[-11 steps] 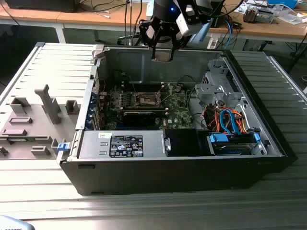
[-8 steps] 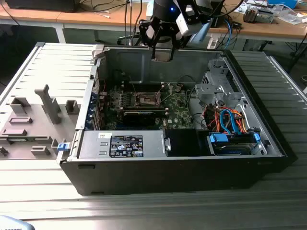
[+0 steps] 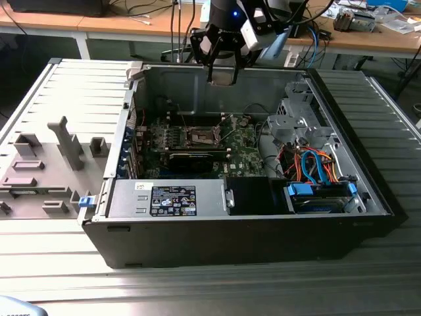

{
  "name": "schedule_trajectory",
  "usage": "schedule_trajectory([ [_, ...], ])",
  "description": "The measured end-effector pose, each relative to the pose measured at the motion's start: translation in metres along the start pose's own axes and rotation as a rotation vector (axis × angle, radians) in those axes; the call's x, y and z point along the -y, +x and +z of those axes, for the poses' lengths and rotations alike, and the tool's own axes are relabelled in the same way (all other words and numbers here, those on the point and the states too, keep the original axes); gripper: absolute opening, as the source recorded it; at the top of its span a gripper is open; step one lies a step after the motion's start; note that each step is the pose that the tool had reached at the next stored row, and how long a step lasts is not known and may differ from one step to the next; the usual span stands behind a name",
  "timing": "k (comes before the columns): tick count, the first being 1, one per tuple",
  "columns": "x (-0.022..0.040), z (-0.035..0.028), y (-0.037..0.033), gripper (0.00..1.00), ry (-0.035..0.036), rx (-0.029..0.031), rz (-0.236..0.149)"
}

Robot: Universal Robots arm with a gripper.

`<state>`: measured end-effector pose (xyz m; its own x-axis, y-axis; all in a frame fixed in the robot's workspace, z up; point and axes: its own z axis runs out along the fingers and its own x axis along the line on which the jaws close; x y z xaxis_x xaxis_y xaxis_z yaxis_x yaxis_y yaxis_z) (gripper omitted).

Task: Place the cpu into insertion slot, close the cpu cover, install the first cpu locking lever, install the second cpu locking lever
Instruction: 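Place the cpu into insertion slot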

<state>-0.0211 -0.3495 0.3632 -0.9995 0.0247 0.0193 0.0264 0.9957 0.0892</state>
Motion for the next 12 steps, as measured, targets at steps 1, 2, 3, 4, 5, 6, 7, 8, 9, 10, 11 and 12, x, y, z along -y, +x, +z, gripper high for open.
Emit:
schedule_trajectory([
  [1, 0.0001, 0.0007, 0.0, 0.54, -0.0001, 0.0, 0.0],
  [2, 0.0001, 0.0013, 0.0001, 0.54, -0.0001, 0.0, 0.0],
  [3, 0.0001, 0.0015, 0.0001, 0.54, -0.0001, 0.0, 0.0],
  [4, 0.0001, 0.0016, 0.0001, 0.54, -0.0001, 0.0, 0.0],
  [5, 0.0002, 0.0018, 0.0001, 0.54, -0.0001, 0.0, 0.0],
  [6, 0.0002, 0.0019, 0.0001, 0.54, -0.0001, 0.0, 0.0],
  [7, 0.0002, 0.0025, 0.0001, 0.54, 0.0, 0.0, 0.0],
  [8, 0.0003, 0.0034, 0.0002, 0.54, 0.0, 0.0, 0.0],
  [9, 0.0003, 0.0035, 0.0002, 0.54, -0.0001, 0.0, 0.0],
  [10, 0.0003, 0.0036, 0.0002, 0.54, -0.0001, 0.0, 0.0],
  [11, 0.0003, 0.0038, 0.0001, 0.54, -0.0001, 0.0001, 0.0],
  [12, 0.0003, 0.0039, 0.0002, 0.54, -0.0001, 0.0, 0.0],
])
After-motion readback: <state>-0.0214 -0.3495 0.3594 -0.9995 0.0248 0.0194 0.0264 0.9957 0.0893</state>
